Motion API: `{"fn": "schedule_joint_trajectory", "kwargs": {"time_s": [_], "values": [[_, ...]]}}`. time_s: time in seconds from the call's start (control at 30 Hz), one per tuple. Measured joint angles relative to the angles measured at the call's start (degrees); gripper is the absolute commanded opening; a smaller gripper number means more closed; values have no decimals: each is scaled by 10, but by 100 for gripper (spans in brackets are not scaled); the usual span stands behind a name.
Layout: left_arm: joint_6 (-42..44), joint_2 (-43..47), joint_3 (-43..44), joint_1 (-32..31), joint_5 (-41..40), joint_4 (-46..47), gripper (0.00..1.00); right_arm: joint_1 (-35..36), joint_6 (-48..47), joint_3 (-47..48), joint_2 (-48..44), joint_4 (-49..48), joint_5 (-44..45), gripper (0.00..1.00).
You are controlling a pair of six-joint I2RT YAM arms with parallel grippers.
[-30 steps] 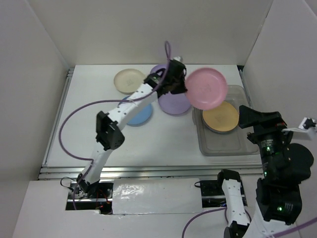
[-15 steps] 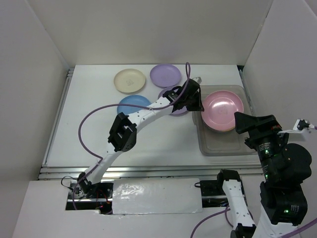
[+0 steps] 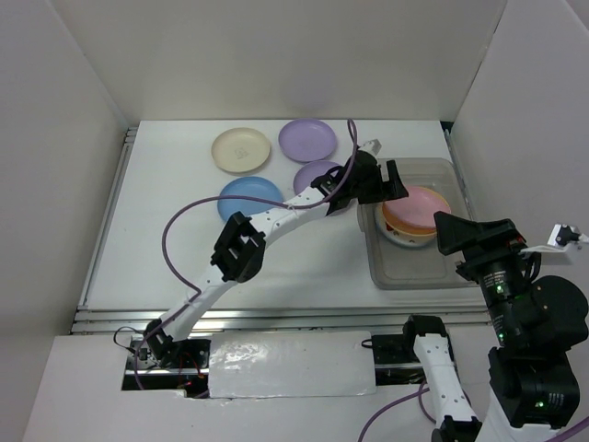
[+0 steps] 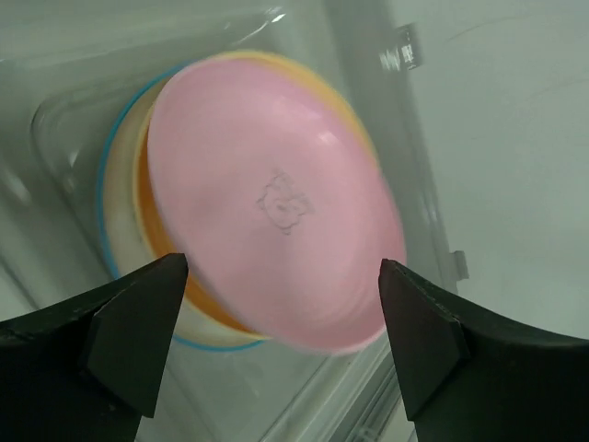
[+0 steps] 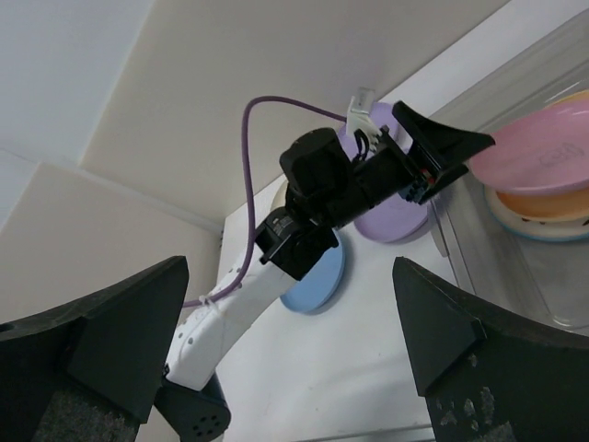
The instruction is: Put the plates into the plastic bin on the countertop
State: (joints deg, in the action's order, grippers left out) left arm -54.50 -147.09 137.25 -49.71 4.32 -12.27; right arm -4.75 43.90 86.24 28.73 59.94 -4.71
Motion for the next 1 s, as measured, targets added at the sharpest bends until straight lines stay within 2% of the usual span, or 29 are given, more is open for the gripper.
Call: {"fn": "schedule_joint_trajectory", "kwargs": {"time_s": [0.1,0.2,0.33,0.47,0.6,0.73,0.83,1.0], "values": [[2,16,7,-3,-9,14,99,0,-3,0,0,1,-3,100],[20,61,-35,-9,-39,5,99,0,-6,0,0,0,-9,100],[47,172,-107,-19,-108,-37,99,1,-14,-17,0,-9,-19,100],[27,316,-160,-8,-183,-111,99,1,-21,-82,1,-36,-47,100],[-21,462,-274,86,-235,-192,99,6,-24,-178,23,-86,-105,99],[-42,585,-500,241,-264,-213,99,66,-11,-270,74,-151,-109,99],[-40,627,-641,324,-258,-238,99,175,-7,-271,159,-184,-61,100],[-22,678,-768,402,-220,-250,99,326,14,-243,324,-259,36,100]]}}
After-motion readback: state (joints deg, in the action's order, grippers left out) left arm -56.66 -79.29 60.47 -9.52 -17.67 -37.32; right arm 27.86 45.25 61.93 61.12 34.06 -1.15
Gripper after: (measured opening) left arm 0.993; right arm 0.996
